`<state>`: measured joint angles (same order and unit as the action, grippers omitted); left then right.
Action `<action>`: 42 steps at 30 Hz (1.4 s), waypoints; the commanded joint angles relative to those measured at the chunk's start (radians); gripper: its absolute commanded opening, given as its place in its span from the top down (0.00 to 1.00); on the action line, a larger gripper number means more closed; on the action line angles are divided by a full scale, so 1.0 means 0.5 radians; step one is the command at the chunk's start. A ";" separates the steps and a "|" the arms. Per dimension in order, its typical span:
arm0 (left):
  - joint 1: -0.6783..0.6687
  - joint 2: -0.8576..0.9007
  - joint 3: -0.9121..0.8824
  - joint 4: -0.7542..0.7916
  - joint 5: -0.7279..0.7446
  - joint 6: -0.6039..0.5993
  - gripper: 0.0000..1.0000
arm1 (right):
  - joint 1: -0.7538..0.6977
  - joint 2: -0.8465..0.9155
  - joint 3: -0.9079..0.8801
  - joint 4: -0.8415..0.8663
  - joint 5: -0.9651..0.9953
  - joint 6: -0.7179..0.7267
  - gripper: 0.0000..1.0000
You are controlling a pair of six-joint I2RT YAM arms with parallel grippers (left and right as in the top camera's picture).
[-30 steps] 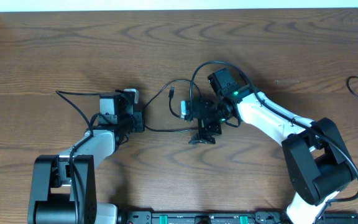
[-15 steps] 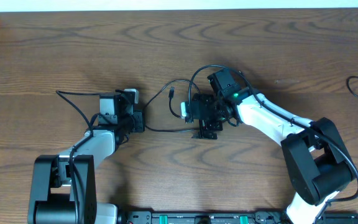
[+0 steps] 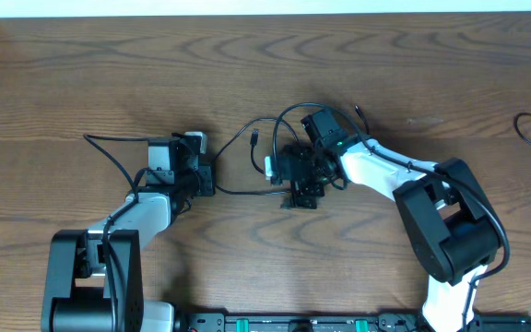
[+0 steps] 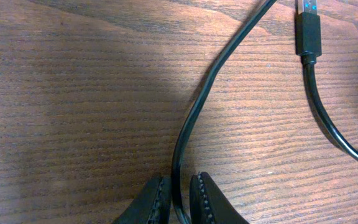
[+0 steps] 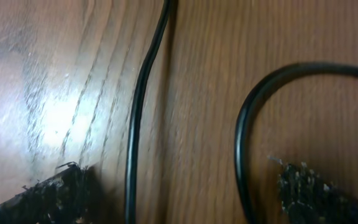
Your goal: Untangle cables
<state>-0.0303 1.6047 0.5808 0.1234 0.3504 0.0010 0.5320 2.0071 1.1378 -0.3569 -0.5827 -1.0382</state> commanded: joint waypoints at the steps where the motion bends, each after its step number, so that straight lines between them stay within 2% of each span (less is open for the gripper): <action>1: -0.011 0.085 -0.073 -0.049 -0.043 0.013 0.83 | 0.011 0.101 -0.015 0.072 0.139 -0.037 0.01; 8: -0.011 0.085 -0.073 -0.049 -0.043 0.013 0.83 | 0.009 0.105 -0.015 0.143 0.137 -0.035 0.02; 11: -0.011 0.085 -0.073 -0.049 -0.043 0.013 0.83 | 0.009 0.105 -0.015 0.131 0.137 -0.024 0.18; 12: -0.011 0.085 -0.073 -0.049 -0.043 0.013 0.79 | 0.009 0.105 -0.015 0.121 0.137 -0.011 0.23; 13: -0.011 0.085 -0.073 -0.049 -0.043 0.013 0.79 | 0.009 0.105 -0.015 0.104 0.137 -0.011 0.27; 15: -0.011 0.085 -0.073 -0.049 -0.043 0.013 0.79 | 0.011 0.105 -0.015 0.066 0.136 -0.008 0.32; 21: -0.011 0.085 -0.073 -0.049 -0.043 0.013 0.79 | 0.013 0.105 -0.015 -0.014 0.137 0.254 0.44; 26: -0.011 0.085 -0.073 -0.048 -0.043 0.013 0.79 | 0.013 0.105 -0.015 -0.127 0.136 0.259 0.56; 30: -0.011 0.085 -0.073 -0.048 -0.043 0.012 0.79 | 0.013 0.105 -0.015 -0.152 0.136 0.266 0.74; 31: -0.011 0.085 -0.073 -0.048 -0.043 0.012 0.73 | 0.013 0.105 -0.015 -0.153 0.137 0.293 0.79; 34: -0.011 0.085 -0.073 -0.048 -0.043 0.012 0.73 | 0.013 0.105 -0.015 -0.148 0.137 0.346 0.98; 36: -0.011 0.085 -0.073 -0.048 -0.043 0.012 0.70 | 0.013 0.105 -0.015 -0.145 0.137 0.349 0.99; 42: -0.011 0.085 -0.073 -0.048 -0.043 0.011 0.40 | 0.007 0.105 -0.015 -0.081 0.249 0.462 0.99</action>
<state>-0.0402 1.6039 0.5819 0.1360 0.3771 0.0074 0.5323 2.0174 1.1564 -0.4015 -0.5861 -0.8696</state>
